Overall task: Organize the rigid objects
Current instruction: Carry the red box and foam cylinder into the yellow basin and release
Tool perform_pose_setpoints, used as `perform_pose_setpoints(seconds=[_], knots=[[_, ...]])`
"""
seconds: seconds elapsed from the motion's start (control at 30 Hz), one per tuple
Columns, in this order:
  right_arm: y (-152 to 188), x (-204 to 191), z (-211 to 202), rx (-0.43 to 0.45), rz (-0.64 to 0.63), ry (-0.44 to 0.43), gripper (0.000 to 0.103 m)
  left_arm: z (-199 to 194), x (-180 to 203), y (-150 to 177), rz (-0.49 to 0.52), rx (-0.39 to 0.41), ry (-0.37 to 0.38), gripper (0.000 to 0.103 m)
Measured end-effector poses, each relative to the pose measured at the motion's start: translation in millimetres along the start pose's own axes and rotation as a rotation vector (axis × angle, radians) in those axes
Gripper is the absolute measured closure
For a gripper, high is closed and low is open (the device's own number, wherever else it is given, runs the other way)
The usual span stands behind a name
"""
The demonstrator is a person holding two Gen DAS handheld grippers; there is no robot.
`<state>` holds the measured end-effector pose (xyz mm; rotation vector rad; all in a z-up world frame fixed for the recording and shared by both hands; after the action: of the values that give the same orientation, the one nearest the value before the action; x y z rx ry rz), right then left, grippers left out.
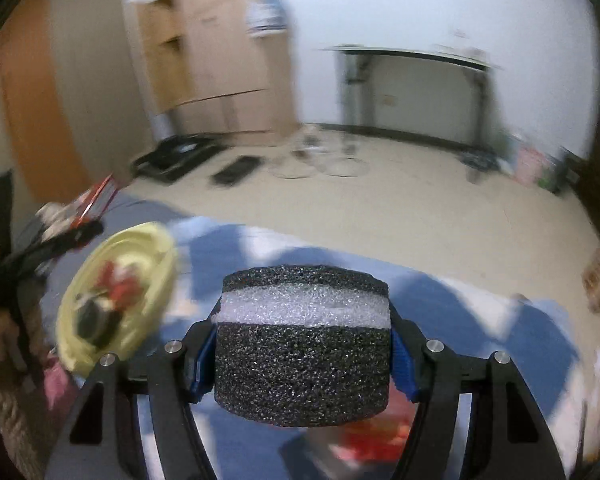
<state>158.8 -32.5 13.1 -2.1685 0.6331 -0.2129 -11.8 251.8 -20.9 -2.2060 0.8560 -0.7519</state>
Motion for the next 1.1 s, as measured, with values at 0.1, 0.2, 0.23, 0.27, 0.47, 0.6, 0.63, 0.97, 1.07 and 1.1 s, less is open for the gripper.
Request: perform_pose_setpoints(seconds=[0.1,0.2,0.23,0.27,0.47,0.6,0.63,0.97,1.07,1.1], knots=[[-12,-68,37,-0.048,-0.096,-0.090,0.035,12,-56,7,-0.087,-0.050,-0.100,0.045],[-20,-126,70,-0.085,-0.174,-0.171,0.035,30,-82,21,-0.122,-0.114,-0.133,0.044],[-20,-151,87,-0.110,-0.211,-0.203,0.035,34,-86,24,-0.128,-0.130,-0.127,0.045],[-19,-165,100,-0.135,-0.230,-0.212,0.035,41,-84,27,-0.129,-0.145,-0.125,0.045],[-8,-205,156,-0.216,-0.319,-0.219,0.036,61,-89,33,-0.154,-0.189,-0.073,0.044],[-17,-208,174,-0.203,-0.310,-0.232,0.036,71,-94,43,-0.169,-0.237,-0.104,0.044],[-19,-206,177,-0.198,-0.305,-0.240,0.036,71,-93,43,-0.174,-0.234,-0.095,0.044],[-16,-190,180,-0.157,-0.292,-0.224,0.031,65,-94,37,-0.153,-0.226,-0.130,0.022],[-14,-191,174,-0.165,-0.307,-0.222,0.024,53,-94,30,-0.178,-0.192,-0.111,0.014],[-14,-191,172,-0.163,-0.310,-0.223,0.021,50,-92,28,-0.182,-0.182,-0.106,0.010]])
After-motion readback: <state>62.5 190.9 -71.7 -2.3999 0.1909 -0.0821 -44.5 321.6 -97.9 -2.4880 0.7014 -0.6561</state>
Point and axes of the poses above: each gripper's, at about its wrist camera, not at the fingertips, and z roughly the way its jaws point, x to its right, y to its underside, the point moved 9 cm from there along z, roughly the way its jaws point, and after that the axes turned 3 degrees about -z, right-handed, at the moved point
